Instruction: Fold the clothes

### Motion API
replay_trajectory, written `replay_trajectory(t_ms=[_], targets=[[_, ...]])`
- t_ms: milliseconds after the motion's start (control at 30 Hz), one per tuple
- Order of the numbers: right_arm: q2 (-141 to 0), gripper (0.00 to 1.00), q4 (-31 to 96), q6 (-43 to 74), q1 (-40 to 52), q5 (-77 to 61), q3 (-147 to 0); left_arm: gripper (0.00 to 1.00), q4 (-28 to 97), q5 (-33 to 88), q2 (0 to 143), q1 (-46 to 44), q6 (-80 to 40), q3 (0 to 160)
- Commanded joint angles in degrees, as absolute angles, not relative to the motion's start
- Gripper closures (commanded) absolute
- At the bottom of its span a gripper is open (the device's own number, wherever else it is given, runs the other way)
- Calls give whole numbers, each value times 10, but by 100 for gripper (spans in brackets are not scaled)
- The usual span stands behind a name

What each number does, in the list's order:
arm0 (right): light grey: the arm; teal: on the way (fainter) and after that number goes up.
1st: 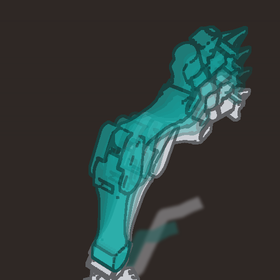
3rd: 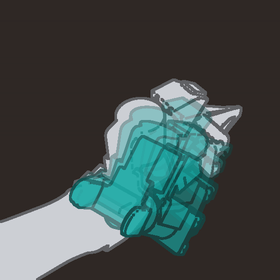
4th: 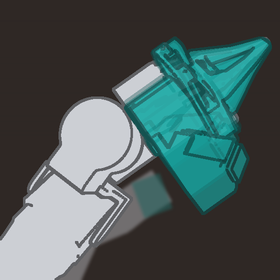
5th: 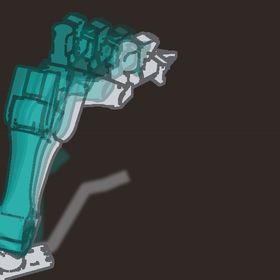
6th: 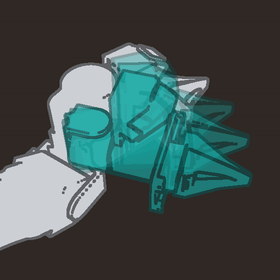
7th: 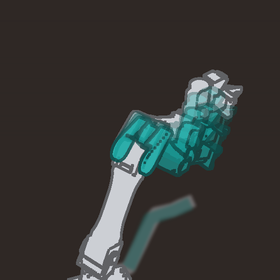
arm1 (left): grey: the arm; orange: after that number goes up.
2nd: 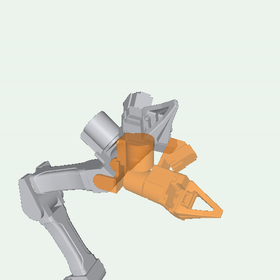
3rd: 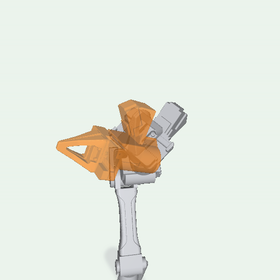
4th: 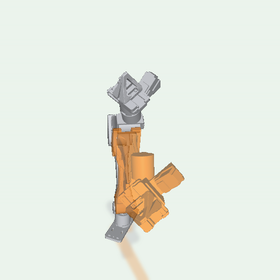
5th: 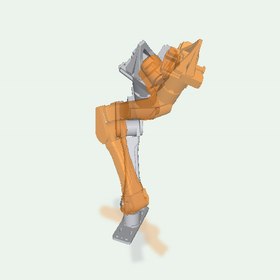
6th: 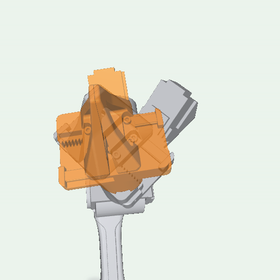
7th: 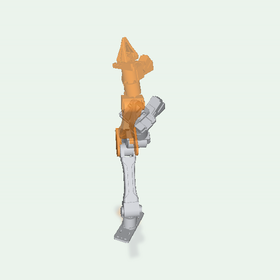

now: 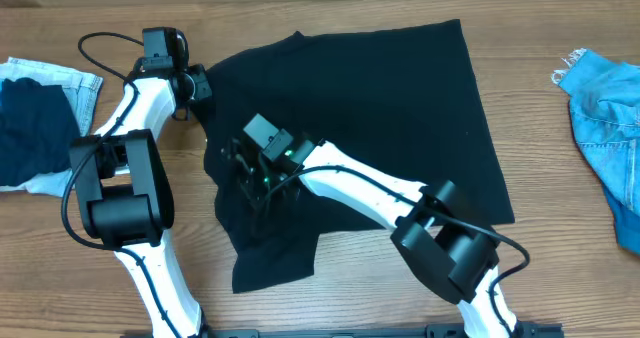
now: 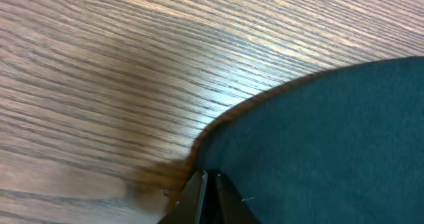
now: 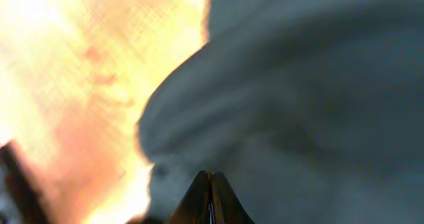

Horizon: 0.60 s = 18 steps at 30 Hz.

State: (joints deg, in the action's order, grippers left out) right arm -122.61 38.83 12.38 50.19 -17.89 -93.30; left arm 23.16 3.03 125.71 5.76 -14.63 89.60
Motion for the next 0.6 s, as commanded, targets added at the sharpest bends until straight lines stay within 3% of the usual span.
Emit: replay_trajectory(t_ms=[0,300,567], targets=[[-1216,96,364,119,475,-70,-942,91,234,46,1255,59,-141,895],[-1309,96,337,189,438,-186,-941,91,234,46,1255,59,-141,895],[-1317,96,483,230,469,-259,-941,90,173,45,1256,59,-123,895]])
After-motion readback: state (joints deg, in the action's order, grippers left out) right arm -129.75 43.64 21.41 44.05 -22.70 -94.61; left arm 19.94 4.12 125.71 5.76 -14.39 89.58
